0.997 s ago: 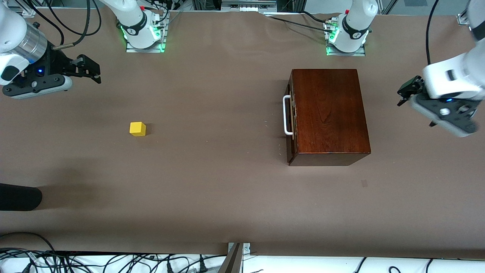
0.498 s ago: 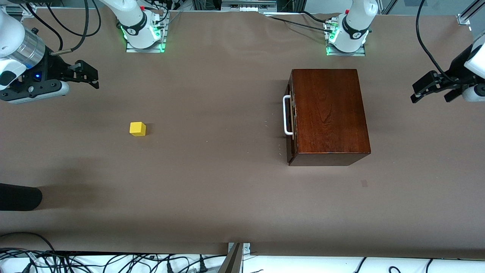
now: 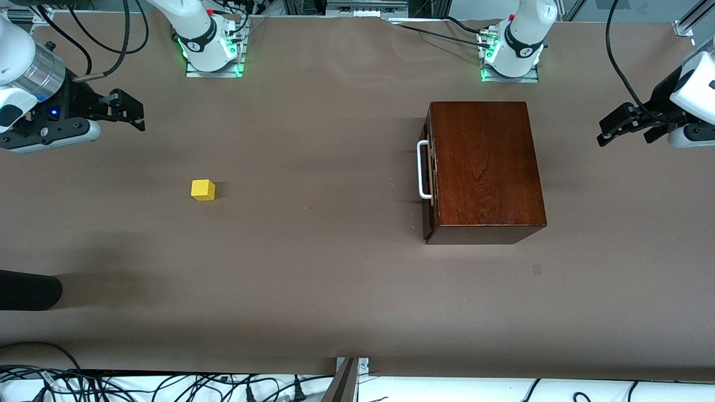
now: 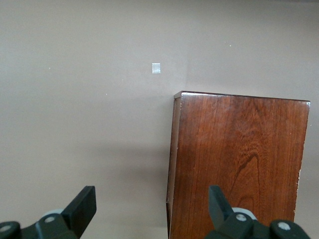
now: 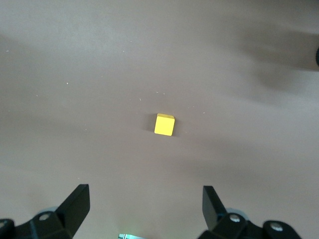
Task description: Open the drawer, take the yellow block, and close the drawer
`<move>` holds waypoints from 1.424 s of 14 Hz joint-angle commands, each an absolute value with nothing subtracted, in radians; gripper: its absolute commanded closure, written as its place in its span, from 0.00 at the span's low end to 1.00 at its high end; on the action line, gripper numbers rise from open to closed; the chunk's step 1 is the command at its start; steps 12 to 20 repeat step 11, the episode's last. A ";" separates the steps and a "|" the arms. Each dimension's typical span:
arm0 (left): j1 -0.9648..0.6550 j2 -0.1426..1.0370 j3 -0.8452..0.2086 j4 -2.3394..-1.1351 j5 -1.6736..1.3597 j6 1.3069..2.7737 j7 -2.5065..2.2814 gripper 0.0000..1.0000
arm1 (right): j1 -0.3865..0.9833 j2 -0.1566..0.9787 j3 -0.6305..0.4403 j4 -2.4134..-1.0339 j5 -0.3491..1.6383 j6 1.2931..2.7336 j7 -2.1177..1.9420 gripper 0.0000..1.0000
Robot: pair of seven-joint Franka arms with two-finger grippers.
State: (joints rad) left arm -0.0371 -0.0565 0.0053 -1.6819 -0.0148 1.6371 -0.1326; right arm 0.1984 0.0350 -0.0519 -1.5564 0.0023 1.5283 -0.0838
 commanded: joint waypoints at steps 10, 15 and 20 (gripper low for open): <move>-0.040 -0.012 -0.003 -1.641 0.003 1.609 -0.140 0.00 | 0.192 0.032 -0.045 -1.552 -0.009 1.526 -0.084 0.00; -0.038 -0.011 -0.003 -1.641 0.003 1.606 -0.138 0.00 | 0.193 0.032 -0.044 -1.552 -0.009 1.526 -0.084 0.00; -0.038 -0.011 -0.003 -1.641 0.003 1.606 -0.138 0.00 | 0.193 0.032 -0.044 -1.552 -0.009 1.526 -0.084 0.00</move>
